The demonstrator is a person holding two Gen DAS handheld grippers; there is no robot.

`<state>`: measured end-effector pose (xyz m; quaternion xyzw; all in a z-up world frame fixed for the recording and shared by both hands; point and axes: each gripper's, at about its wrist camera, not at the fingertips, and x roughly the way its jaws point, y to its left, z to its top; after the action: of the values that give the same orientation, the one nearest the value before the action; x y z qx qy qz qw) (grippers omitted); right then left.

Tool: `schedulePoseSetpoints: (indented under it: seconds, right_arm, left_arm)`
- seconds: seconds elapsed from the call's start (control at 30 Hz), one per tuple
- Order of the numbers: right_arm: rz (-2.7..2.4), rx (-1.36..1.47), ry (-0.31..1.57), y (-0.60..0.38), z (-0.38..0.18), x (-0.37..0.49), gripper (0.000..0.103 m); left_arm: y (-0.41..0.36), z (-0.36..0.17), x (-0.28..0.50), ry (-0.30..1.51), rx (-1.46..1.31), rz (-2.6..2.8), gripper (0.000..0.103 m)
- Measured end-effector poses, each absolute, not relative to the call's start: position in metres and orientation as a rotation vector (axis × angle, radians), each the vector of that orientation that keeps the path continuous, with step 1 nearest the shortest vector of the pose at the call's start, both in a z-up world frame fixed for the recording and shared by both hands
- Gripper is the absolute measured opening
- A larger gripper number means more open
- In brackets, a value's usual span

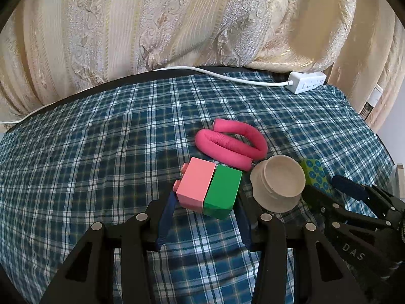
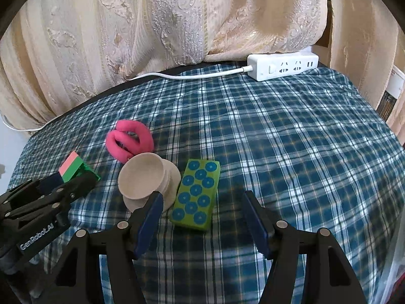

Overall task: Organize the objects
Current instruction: 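Grasp the green blue-dotted brick with the right gripper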

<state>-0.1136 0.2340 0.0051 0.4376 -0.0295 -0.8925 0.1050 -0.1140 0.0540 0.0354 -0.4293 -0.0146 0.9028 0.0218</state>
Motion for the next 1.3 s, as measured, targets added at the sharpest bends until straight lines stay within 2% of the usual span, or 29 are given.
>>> schedulePoseSetpoints:
  seconds: [0.2,0.67,1.3]
  right_arm:
    - [-2.658,1.281,-0.021,0.23,0.003,-0.114,0.067]
    - [-2.695,1.277,-0.004,0.236,0.004,-0.107,0.034]
    - [-2.696,1.26,-0.144,0.266,0.012,-0.046,0.031]
  left_arm:
    - [0.054,0.036,-0.114,-0.045,-1.331,2.795,0.046]
    - [0.062,0.035,-0.111,-0.028,-1.336,2.778,0.046]
    - [0.081,0.04,-0.102,0.025,-1.297,2.746,0.046]
